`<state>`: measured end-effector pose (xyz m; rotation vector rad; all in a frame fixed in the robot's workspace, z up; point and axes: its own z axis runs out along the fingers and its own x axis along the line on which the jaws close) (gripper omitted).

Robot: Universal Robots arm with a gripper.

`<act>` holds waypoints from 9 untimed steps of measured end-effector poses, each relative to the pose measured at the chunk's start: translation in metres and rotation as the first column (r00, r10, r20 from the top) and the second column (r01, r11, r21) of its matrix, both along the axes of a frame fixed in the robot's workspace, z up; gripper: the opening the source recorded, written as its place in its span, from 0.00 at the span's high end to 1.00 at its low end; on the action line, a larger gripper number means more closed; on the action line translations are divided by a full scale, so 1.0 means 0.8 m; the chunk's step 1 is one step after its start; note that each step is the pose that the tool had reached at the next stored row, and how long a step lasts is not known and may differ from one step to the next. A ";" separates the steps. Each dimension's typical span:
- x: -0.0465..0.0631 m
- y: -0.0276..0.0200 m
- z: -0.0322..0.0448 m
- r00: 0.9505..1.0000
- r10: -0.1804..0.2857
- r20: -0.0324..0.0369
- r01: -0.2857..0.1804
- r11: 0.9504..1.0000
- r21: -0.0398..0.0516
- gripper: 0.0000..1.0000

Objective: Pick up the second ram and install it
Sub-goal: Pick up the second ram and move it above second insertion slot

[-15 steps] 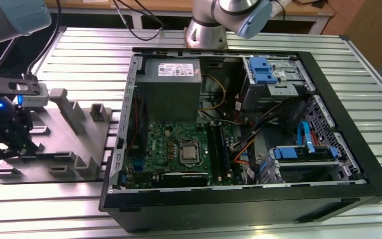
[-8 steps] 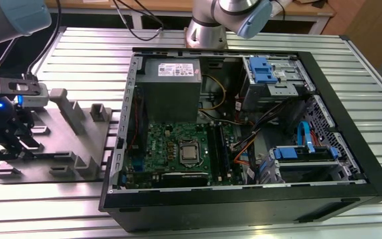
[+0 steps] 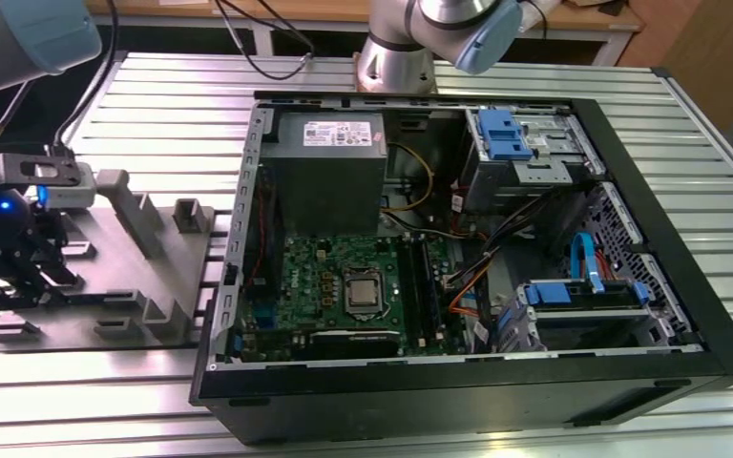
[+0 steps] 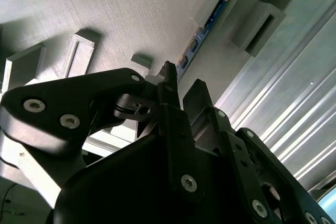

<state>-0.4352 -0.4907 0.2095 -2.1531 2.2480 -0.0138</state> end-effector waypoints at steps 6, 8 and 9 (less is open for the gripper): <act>0.000 0.0000 -0.0029 0.999 0.033 0.000 -0.033 0.999 0.000 0.67; 0.000 0.0000 -0.0047 0.999 0.036 0.000 -0.036 0.999 0.000 0.67; 0.000 0.0000 -0.0057 0.999 0.036 0.000 -0.036 0.999 0.000 0.67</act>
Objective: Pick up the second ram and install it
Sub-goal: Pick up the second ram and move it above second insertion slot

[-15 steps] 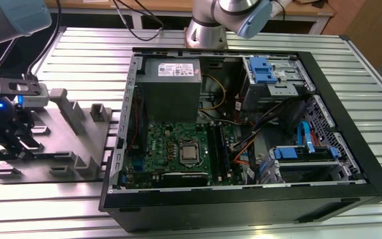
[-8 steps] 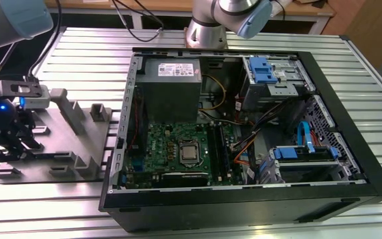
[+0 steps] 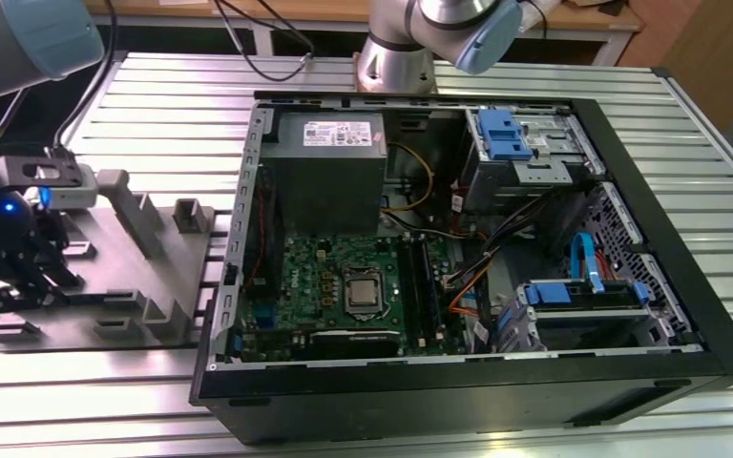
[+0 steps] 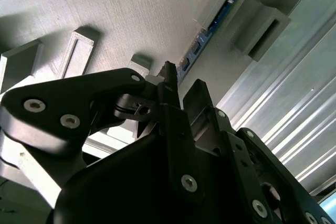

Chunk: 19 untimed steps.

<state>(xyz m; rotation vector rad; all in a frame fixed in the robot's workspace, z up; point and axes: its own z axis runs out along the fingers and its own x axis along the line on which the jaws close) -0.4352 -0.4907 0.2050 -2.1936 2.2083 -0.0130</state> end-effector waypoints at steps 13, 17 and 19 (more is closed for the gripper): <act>-0.005 0.0000 -0.0097 1.000 0.001 0.000 -0.001 1.000 0.000 0.67; -0.006 0.0000 -0.0096 1.000 0.001 0.000 -0.001 1.000 0.000 0.67; -0.006 0.0000 -0.0097 1.000 0.001 0.000 -0.001 1.000 0.000 0.69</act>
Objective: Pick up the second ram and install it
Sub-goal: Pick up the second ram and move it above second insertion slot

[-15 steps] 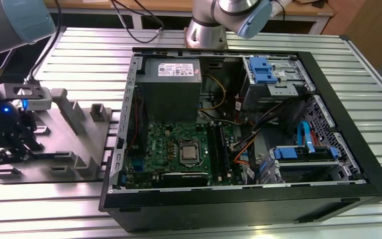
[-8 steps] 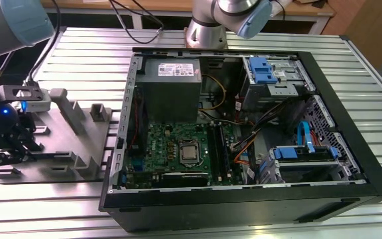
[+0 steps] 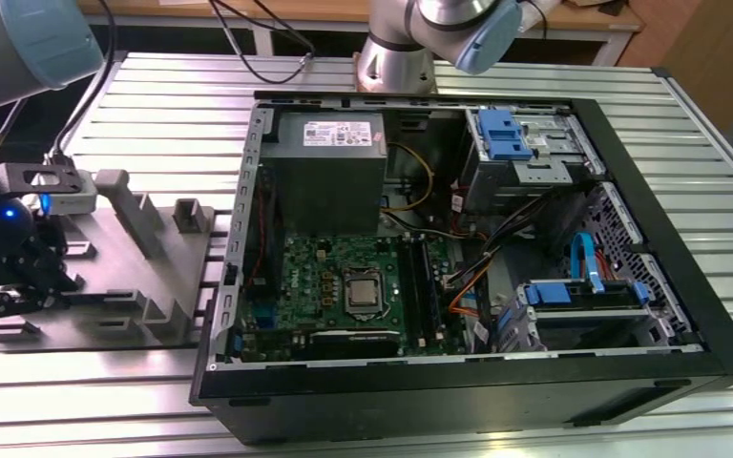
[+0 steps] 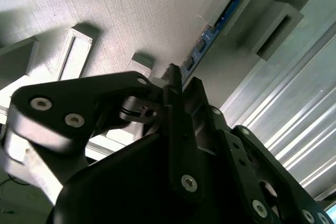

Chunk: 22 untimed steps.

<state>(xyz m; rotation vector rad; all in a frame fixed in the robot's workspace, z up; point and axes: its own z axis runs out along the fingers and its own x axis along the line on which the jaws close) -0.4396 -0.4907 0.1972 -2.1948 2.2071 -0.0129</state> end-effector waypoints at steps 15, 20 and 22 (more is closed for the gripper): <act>0.002 0.0001 0.0033 1.000 0.000 0.000 0.000 1.000 0.000 0.76; 0.004 0.0000 0.0031 1.000 0.000 0.000 0.000 1.000 0.000 0.76; 0.004 0.0000 0.0031 1.000 0.000 0.000 0.000 1.000 0.000 0.76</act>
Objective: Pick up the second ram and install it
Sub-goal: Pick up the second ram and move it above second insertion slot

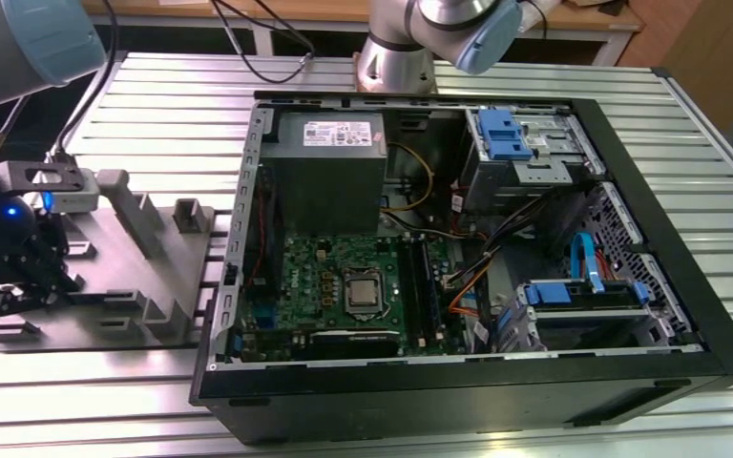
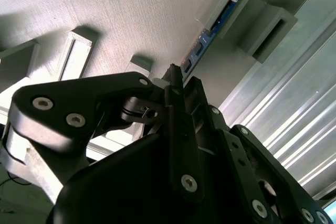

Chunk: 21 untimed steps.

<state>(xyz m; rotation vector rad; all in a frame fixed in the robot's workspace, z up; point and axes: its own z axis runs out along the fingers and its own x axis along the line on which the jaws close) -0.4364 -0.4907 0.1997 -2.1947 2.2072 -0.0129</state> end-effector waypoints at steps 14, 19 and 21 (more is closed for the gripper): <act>0.002 0.0000 0.0000 1.000 0.000 0.000 0.000 1.000 0.000 0.89; 0.002 0.0000 0.0000 1.000 0.000 0.000 0.000 1.000 0.000 0.89; 0.002 0.0000 0.0000 1.000 0.000 0.000 0.000 1.000 0.000 0.89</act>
